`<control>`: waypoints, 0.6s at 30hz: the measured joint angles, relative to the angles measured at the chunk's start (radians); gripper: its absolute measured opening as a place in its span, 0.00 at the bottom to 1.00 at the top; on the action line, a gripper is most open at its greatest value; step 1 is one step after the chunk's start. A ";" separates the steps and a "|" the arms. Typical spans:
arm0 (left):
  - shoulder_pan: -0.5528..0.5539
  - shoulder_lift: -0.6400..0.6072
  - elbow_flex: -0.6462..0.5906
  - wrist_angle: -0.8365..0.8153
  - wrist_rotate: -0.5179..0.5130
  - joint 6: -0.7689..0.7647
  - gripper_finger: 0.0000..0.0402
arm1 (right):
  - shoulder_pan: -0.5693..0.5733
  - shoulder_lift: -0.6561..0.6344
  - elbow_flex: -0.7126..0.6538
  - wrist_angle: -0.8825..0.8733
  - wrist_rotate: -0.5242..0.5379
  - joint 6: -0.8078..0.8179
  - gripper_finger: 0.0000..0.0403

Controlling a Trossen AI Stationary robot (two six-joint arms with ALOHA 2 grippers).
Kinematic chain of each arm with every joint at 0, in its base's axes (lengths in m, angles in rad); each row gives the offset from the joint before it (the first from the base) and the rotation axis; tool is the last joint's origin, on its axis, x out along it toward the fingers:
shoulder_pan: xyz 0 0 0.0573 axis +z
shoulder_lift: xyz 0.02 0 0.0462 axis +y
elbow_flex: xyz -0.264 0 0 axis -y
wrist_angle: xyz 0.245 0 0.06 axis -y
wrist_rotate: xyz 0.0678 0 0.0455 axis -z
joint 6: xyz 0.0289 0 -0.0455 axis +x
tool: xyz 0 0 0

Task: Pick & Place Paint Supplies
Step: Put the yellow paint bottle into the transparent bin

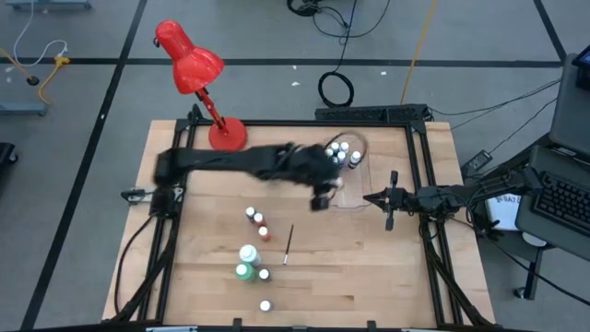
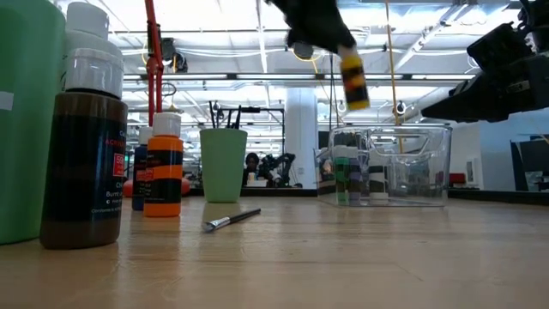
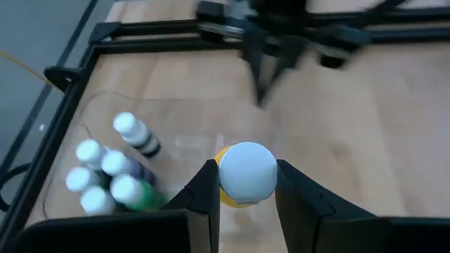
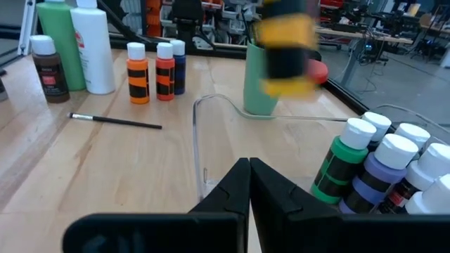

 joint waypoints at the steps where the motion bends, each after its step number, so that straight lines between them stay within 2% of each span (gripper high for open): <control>1: 0.023 0.045 0.052 -0.005 0.023 0.002 0.22 | 0.000 0.000 0.000 -0.001 0.000 -0.006 0.01; 4: 0.078 0.168 0.173 -0.025 0.100 0.025 0.22 | 0.000 0.000 0.000 -0.001 0.000 -0.025 0.01; 9: 0.134 0.329 0.292 -0.066 0.097 0.031 0.22 | 0.000 0.000 0.000 -0.001 0.000 -0.035 0.01; 18: 0.196 0.408 0.310 -0.040 0.101 0.014 0.22 | 0.000 0.000 0.000 -0.001 0.000 -0.045 0.01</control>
